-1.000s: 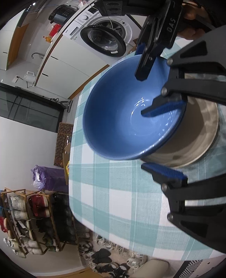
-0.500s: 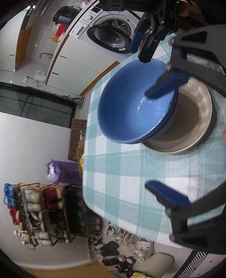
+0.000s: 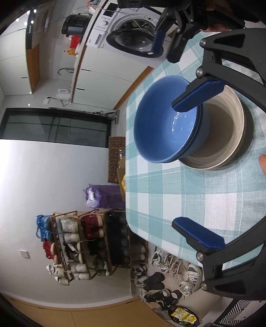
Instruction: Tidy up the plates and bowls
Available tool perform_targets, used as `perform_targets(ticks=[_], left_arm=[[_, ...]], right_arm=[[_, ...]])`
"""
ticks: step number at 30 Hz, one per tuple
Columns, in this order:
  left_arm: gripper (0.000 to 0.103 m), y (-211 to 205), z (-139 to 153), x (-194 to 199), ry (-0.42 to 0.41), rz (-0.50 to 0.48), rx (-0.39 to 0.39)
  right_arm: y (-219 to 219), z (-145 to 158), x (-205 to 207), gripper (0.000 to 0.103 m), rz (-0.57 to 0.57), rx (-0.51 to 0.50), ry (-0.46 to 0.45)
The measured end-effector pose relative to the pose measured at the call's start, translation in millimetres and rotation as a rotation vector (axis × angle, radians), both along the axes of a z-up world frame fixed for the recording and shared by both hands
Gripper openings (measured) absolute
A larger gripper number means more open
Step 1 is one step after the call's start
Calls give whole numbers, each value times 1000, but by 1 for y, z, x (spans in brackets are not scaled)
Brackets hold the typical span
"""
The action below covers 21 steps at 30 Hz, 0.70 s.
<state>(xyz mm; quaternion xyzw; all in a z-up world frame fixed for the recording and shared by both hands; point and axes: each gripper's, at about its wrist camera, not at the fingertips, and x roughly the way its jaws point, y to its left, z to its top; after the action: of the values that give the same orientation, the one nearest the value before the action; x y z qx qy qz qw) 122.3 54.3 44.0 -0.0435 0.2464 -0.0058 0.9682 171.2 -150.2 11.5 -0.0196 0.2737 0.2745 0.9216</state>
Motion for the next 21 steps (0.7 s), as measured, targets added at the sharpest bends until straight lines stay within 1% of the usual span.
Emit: perform_targets(ticks=[8, 11, 15, 21], left_arm=[[103, -3, -3, -32, -44, 22, 46], [103, -6, -6, -45, -54, 24, 57], [103, -10, -16, -60, -70, 42, 93], [103, -10, -30, -76, -64, 31, 70]], right_arm=[[-8, -10, -32, 103, 27, -15, -27], [-11, -14, -43, 103, 33, -20, -46], [-15, -18, -55, 103, 44, -14, -50], [-21, -22, -75, 103, 38, -21, -89]])
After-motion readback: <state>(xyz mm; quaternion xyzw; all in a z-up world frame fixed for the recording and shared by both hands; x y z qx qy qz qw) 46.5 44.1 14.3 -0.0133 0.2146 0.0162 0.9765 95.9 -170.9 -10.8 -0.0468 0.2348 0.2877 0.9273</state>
